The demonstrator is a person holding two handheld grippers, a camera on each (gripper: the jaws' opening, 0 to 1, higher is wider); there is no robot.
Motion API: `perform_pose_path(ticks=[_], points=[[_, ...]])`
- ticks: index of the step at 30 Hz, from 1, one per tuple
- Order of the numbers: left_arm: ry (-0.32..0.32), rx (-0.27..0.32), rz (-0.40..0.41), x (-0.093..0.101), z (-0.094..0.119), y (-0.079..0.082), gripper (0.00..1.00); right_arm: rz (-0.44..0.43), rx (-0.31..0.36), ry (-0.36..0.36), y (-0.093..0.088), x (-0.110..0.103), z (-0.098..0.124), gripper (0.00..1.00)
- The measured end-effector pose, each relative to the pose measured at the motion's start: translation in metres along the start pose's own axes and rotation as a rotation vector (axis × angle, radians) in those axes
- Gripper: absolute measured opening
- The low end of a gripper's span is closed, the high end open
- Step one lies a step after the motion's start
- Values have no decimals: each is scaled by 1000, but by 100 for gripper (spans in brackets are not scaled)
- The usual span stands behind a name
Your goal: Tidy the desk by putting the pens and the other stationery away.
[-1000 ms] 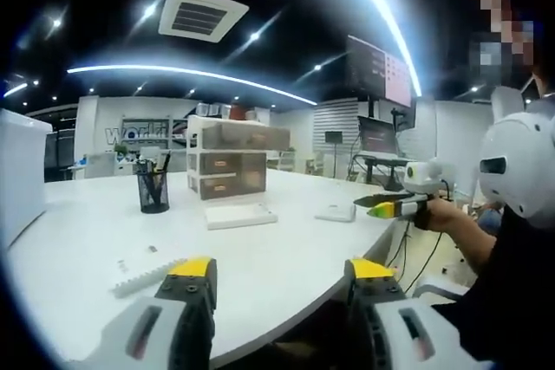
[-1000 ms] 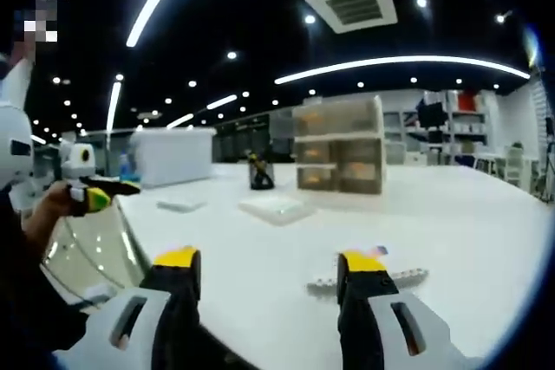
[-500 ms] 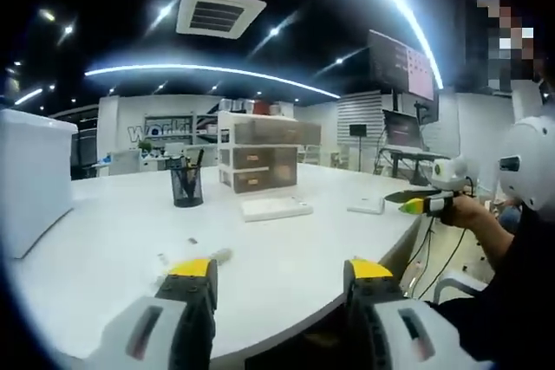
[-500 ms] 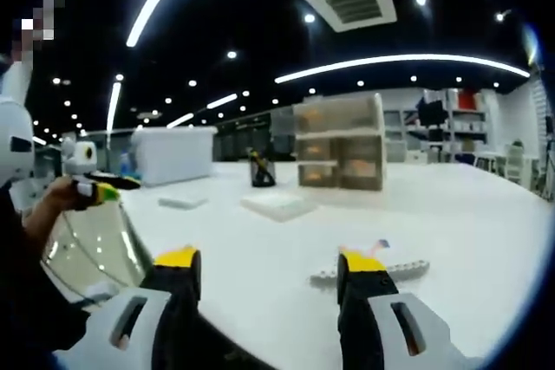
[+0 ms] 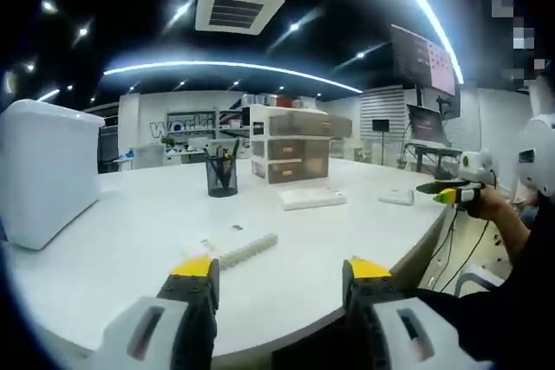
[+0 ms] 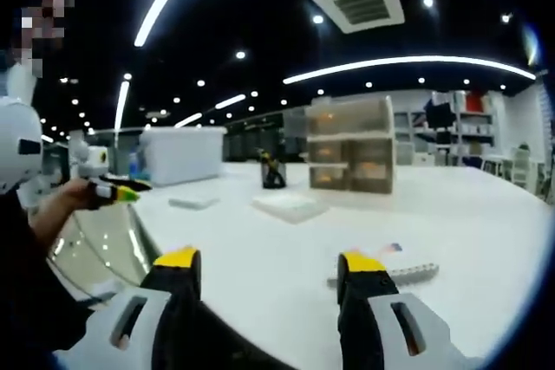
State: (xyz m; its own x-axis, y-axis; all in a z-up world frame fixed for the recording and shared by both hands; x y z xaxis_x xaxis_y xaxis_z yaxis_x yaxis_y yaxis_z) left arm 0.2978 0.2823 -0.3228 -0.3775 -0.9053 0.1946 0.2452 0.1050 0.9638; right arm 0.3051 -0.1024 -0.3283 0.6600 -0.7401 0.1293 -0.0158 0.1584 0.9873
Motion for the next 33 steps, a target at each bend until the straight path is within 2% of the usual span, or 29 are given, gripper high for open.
perform_pose_path(ticks=[2,8,15,19,23,33], points=[[-4,14,28,-3,-1,1,57,0,-2,8,0,-2,0,60],[10,22,45,-12,-6,0,56,2,-2,13,-1,-3,2,60],[19,37,93,-22,-13,-2,47,1,18,0,1,0,6,58],[42,75,117,-30,-18,1,39,0,22,-3,2,0,7,58],[67,70,117,-37,-21,-2,31,1,22,-4,2,0,8,58],[122,83,171,-54,-28,-6,24,7,30,-19,3,2,9,55]])
Point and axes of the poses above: the point that each gripper's makers call its tool centre point, and the gripper's own axes: z roughly backward along the fingers, x roughly to its right, y roughly out of its top, the point moved 3 cm from there along z, roughly backward along the fingers, and after that the axes turned 11 degrees about z, right-handed, at the moved point
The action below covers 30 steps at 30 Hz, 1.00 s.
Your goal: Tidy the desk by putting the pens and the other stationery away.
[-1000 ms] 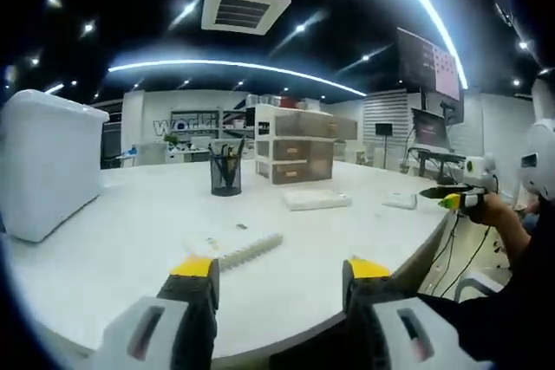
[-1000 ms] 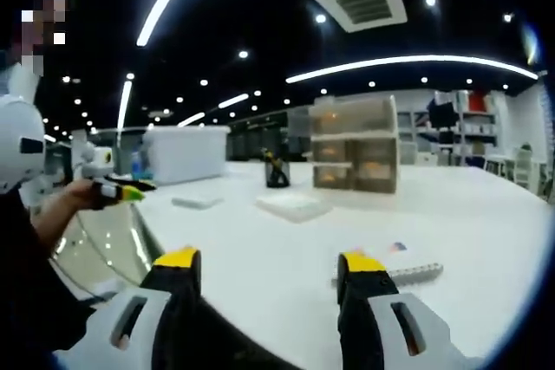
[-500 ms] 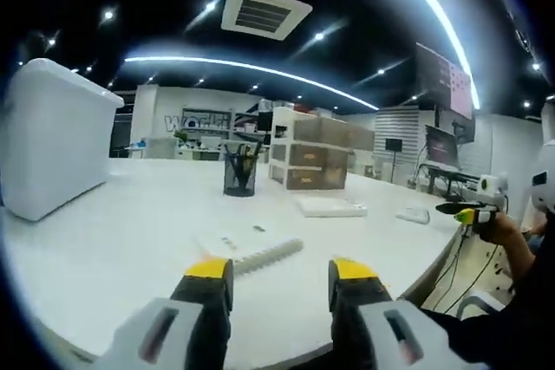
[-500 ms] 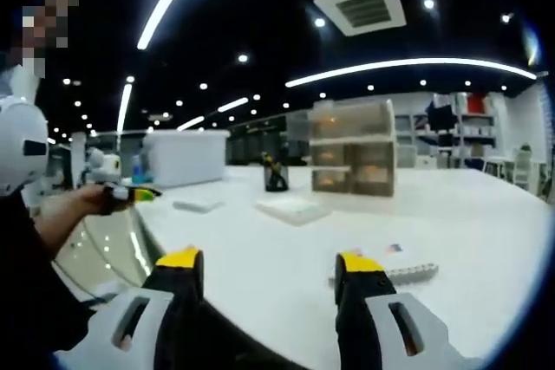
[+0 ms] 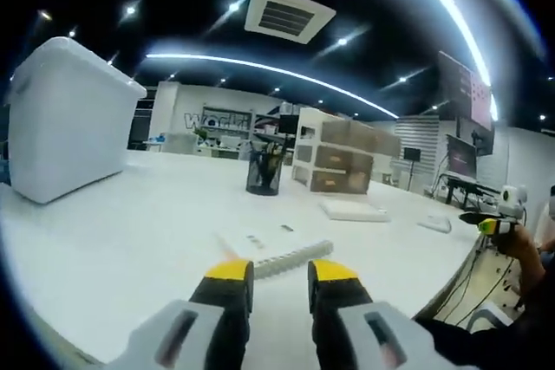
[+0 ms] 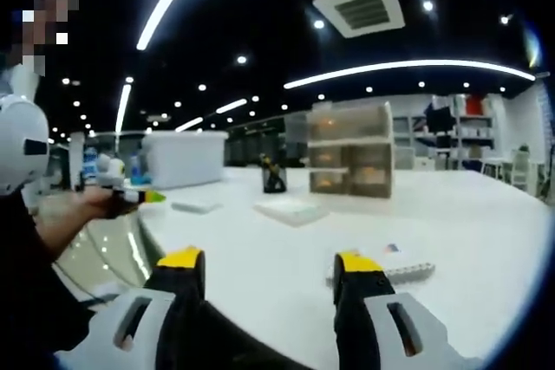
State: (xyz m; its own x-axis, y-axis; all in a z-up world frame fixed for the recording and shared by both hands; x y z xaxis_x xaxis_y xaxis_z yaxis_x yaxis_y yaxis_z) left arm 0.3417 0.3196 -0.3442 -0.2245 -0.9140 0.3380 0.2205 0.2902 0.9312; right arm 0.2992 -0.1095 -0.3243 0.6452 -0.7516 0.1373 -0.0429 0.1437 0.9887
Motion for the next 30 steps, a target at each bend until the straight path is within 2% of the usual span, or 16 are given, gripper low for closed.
perform_pose_path(ticks=[5,9,30], points=[[24,-7,-6,-5,-2,-1,16,-4,-1,0,-1,0,-1,55],[38,-23,-13,-6,-5,-1,13,-6,-3,4,-2,-1,-2,55],[73,-91,-19,-7,-17,-8,9,-17,4,-1,-5,3,-1,55]])
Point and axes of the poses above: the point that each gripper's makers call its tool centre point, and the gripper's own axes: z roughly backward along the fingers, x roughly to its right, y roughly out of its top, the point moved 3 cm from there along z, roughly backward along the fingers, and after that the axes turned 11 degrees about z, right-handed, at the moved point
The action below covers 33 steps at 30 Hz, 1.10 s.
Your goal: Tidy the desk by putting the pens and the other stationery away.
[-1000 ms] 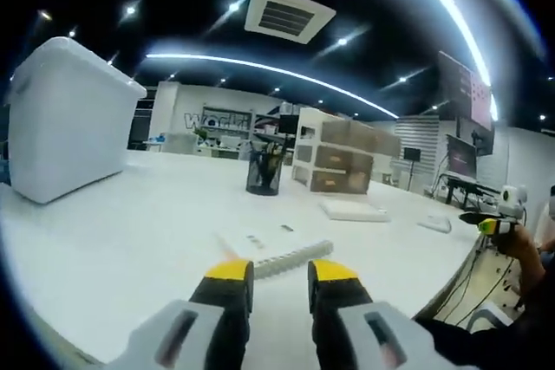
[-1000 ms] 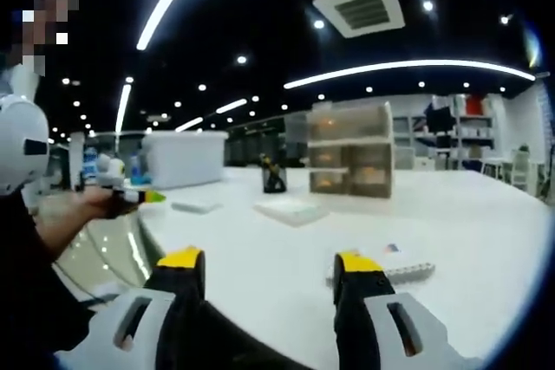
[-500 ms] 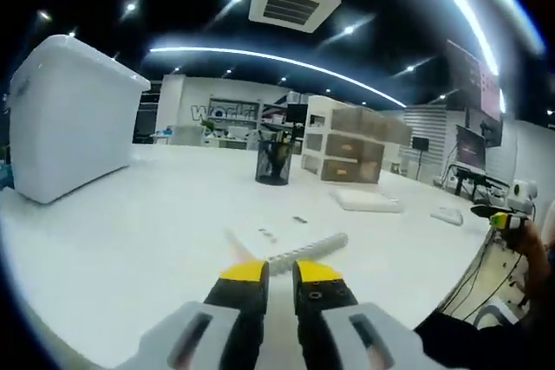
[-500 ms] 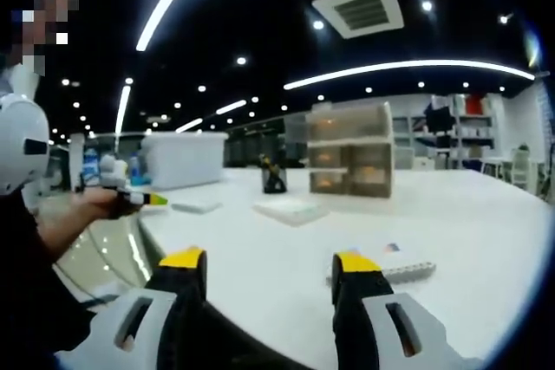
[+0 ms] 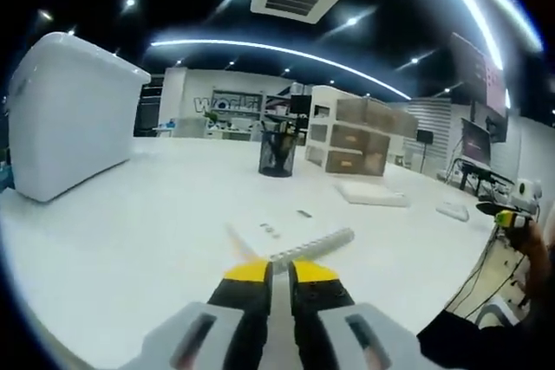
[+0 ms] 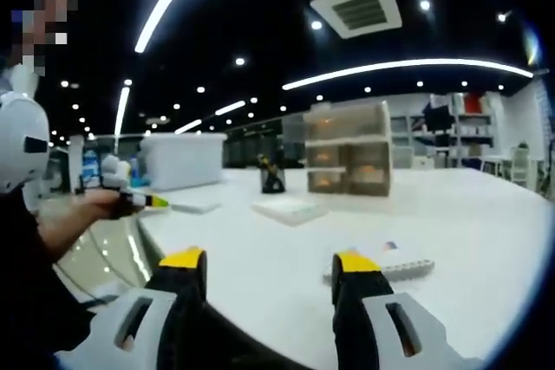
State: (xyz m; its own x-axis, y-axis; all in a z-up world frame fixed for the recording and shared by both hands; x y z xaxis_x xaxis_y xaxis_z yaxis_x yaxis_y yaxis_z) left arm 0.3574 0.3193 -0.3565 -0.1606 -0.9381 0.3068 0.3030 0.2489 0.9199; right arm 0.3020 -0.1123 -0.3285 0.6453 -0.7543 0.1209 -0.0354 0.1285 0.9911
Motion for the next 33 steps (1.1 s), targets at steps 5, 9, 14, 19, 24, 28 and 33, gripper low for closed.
perform_pose_path(ticks=[5,9,14,19,24,28,33], points=[[0,-4,4,0,-2,0,8,-4,1,-4,-1,1,2,55],[2,-5,7,-1,-2,-1,7,-5,-1,-7,-2,2,3,55],[6,-8,5,-2,-3,-1,5,-6,2,-9,-3,2,3,55],[5,-8,6,-3,-3,-1,4,-7,-3,-11,-5,2,5,55],[4,-7,-2,-2,-2,-2,3,-6,-4,-14,-5,3,5,55],[6,-7,-6,-2,-2,-2,3,-4,-6,-12,-6,2,5,55],[7,-10,-3,-2,-2,-2,3,-5,-7,-12,-7,1,6,55]])
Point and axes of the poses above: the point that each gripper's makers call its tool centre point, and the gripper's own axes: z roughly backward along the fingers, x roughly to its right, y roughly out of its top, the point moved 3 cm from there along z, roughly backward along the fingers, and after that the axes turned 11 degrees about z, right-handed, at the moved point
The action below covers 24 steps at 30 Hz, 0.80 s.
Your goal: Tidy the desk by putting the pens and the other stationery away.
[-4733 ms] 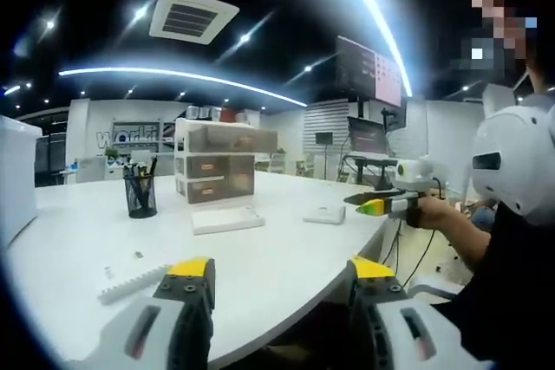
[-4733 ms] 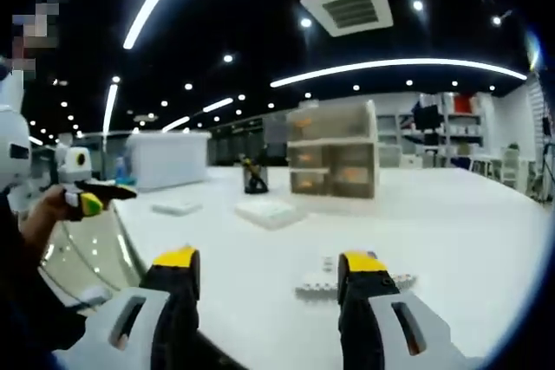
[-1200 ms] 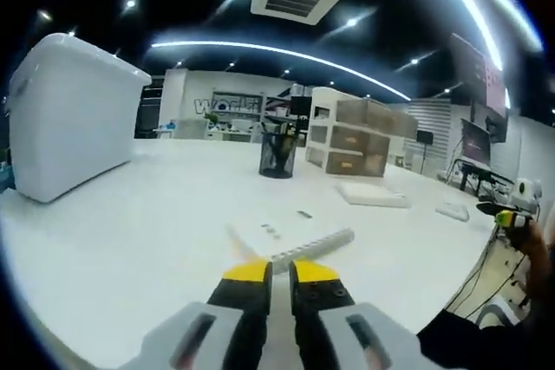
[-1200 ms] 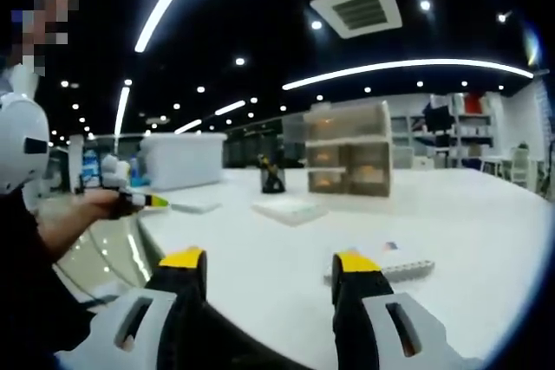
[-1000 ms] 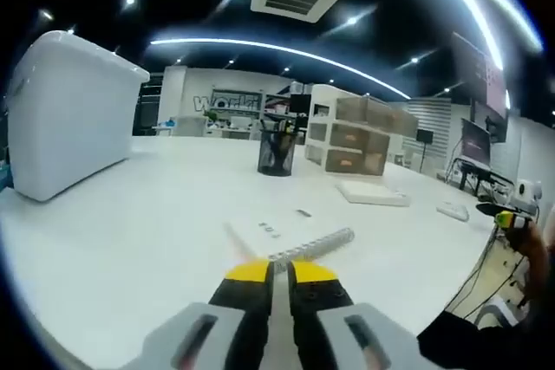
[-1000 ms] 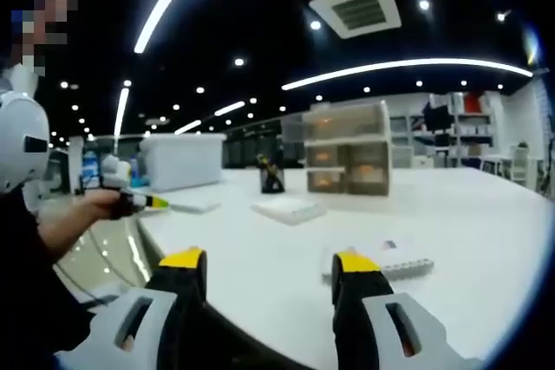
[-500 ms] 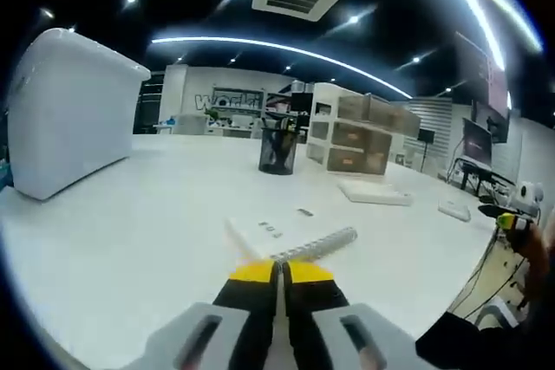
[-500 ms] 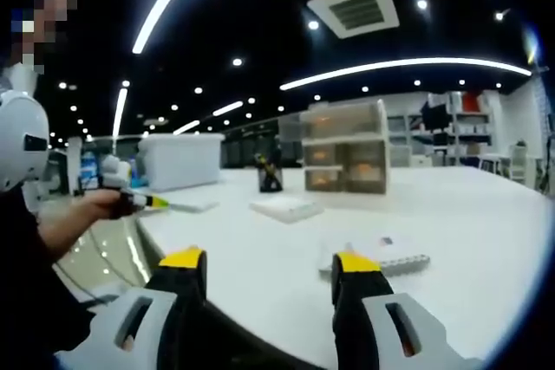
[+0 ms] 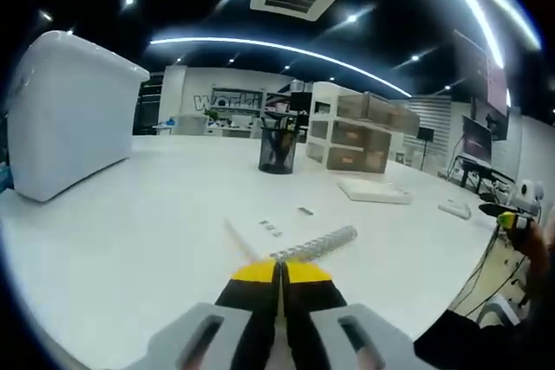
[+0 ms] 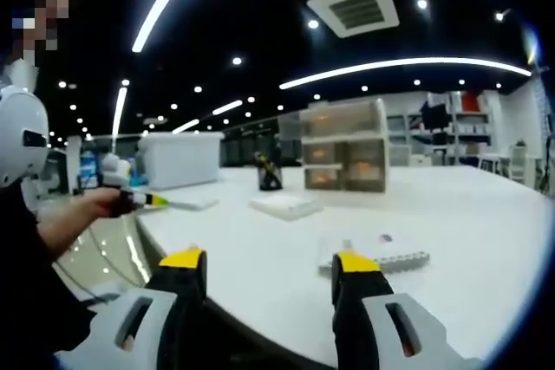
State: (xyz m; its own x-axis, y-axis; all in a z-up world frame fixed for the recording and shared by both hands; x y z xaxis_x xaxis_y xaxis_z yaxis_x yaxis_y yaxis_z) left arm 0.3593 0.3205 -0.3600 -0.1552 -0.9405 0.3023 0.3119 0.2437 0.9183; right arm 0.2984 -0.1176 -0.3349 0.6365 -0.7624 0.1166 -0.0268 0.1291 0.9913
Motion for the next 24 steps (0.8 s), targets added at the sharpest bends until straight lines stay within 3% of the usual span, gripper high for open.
perform_pose_path(ticks=[15,24], points=[[-9,1,30,1,0,2,1,10,4,13,3,-5,-1,55],[-15,-5,-10,11,2,12,1,38,-1,33,6,-12,-8,55]])
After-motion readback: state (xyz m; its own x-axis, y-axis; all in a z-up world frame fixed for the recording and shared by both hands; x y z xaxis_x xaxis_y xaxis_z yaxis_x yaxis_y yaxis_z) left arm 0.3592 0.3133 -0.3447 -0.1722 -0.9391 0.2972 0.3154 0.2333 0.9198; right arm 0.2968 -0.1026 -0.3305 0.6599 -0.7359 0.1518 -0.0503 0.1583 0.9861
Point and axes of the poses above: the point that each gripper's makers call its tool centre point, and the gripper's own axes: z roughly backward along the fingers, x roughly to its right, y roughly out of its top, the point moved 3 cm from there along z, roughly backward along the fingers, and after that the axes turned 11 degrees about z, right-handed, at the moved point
